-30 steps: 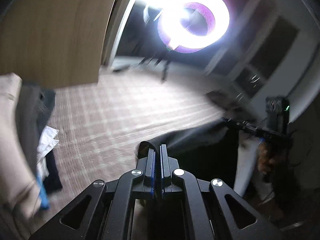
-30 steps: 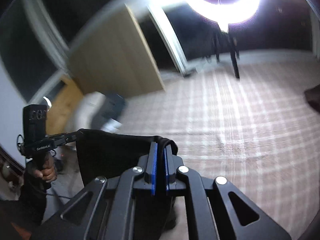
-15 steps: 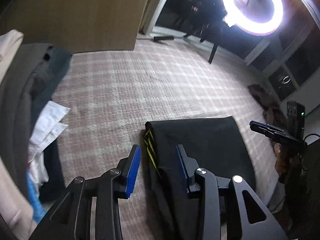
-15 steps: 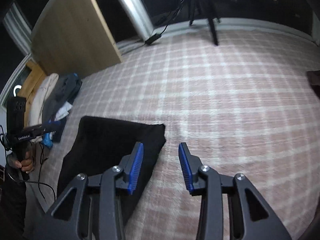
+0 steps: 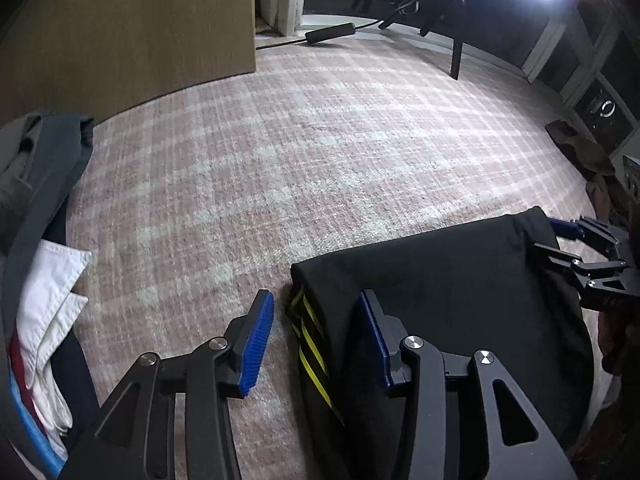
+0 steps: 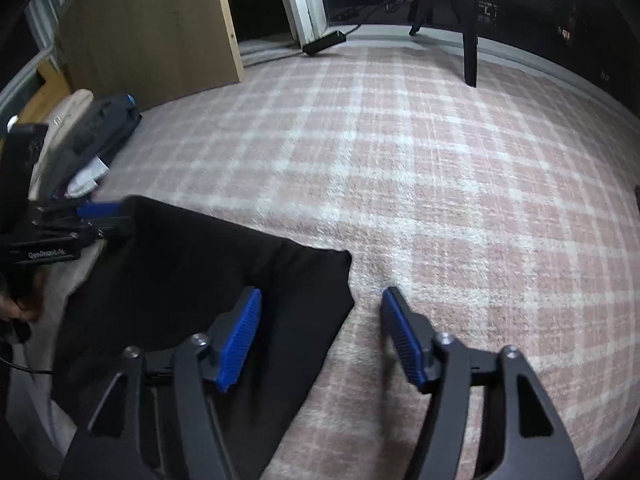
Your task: Fold clothes
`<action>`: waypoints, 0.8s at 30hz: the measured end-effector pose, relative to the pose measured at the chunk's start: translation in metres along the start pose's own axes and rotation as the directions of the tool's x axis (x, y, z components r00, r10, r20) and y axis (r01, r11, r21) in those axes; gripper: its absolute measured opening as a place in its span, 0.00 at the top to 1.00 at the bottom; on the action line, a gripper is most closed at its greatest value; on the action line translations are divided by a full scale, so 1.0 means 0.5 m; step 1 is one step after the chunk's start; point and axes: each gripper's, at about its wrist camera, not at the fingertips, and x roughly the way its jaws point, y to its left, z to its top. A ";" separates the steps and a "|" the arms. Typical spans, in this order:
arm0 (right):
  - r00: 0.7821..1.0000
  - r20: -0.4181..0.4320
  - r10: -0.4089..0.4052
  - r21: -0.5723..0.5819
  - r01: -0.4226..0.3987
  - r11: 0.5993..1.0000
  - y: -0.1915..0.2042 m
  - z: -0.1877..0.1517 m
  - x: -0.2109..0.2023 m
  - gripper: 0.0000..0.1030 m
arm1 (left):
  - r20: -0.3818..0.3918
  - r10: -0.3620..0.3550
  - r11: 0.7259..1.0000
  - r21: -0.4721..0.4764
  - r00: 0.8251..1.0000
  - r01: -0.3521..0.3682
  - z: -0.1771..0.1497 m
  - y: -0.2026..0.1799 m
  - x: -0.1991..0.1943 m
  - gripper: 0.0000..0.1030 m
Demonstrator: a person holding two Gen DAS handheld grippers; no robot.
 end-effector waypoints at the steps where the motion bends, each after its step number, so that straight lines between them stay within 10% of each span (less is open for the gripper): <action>1: 1.000 0.015 0.002 -0.009 -0.002 1.000 0.001 -0.003 -0.001 0.34 | 0.004 0.000 1.000 0.012 1.000 0.000 -0.001 -0.004 0.001 0.58; 6: 0.998 0.058 0.028 -0.085 -0.023 0.996 0.019 -0.022 -0.005 0.34 | 0.034 -0.013 0.998 0.058 0.999 0.011 -0.015 -0.026 0.001 0.58; 17: 0.966 0.101 0.238 0.014 -0.241 0.970 -0.035 -0.025 -0.015 0.86 | 0.100 -0.200 0.978 -0.037 0.975 0.204 -0.025 -0.019 -0.006 0.92; 24: 0.920 0.247 0.305 0.031 -0.322 0.946 -0.013 -0.016 -0.119 0.88 | 0.271 -0.209 0.968 -0.082 0.940 0.239 -0.065 -0.044 -0.149 0.92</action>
